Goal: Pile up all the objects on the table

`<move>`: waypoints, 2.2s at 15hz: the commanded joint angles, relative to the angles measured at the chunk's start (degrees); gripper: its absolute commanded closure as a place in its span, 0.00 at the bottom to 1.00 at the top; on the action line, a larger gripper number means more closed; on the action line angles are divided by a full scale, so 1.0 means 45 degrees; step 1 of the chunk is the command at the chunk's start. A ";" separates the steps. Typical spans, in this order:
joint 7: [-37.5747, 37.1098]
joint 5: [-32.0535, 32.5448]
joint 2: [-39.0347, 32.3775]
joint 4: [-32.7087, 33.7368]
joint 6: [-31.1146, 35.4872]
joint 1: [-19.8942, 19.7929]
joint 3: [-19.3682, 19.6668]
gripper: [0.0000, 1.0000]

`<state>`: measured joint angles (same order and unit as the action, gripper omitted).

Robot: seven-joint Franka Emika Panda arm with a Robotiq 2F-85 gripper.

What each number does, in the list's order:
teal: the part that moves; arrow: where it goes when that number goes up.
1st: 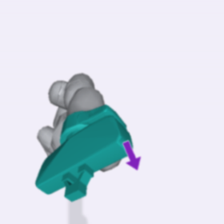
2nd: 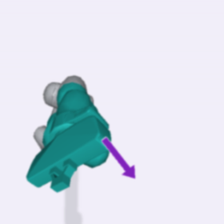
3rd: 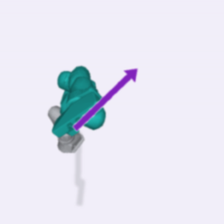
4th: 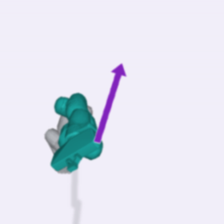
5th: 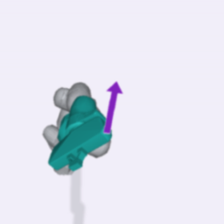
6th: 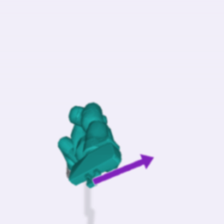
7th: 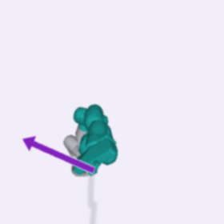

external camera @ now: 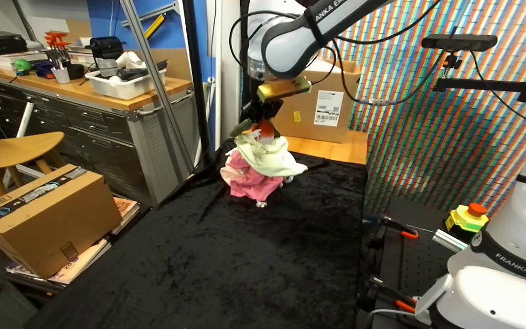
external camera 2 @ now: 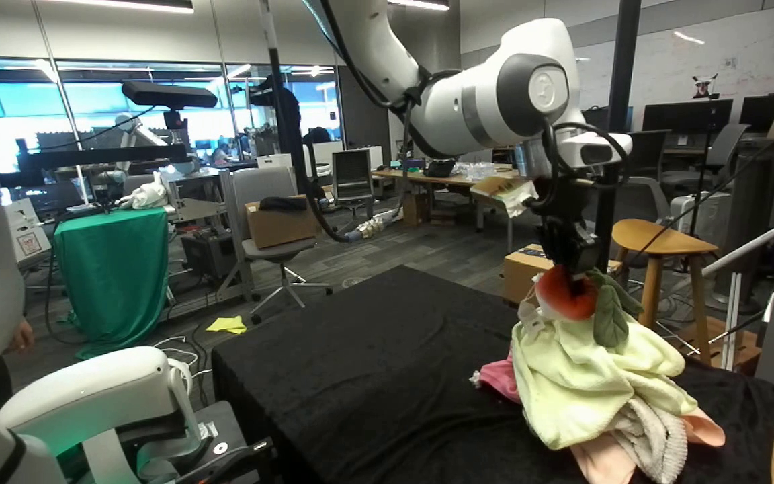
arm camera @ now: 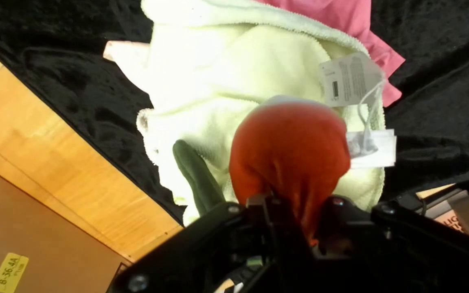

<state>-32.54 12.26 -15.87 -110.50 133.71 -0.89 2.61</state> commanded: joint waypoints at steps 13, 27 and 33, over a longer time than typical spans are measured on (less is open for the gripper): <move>0.2022 -0.2923 -0.3615 0.2110 -0.0859 -0.0072 0.0432 0.90; 0.1028 -0.0867 -0.0721 0.0063 -0.0305 0.1000 0.1223 0.00; 0.1847 -0.0603 0.1936 -0.2073 -0.1316 0.1309 0.0436 0.00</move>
<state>-26.54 8.78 -15.64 -112.73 130.15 4.12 6.51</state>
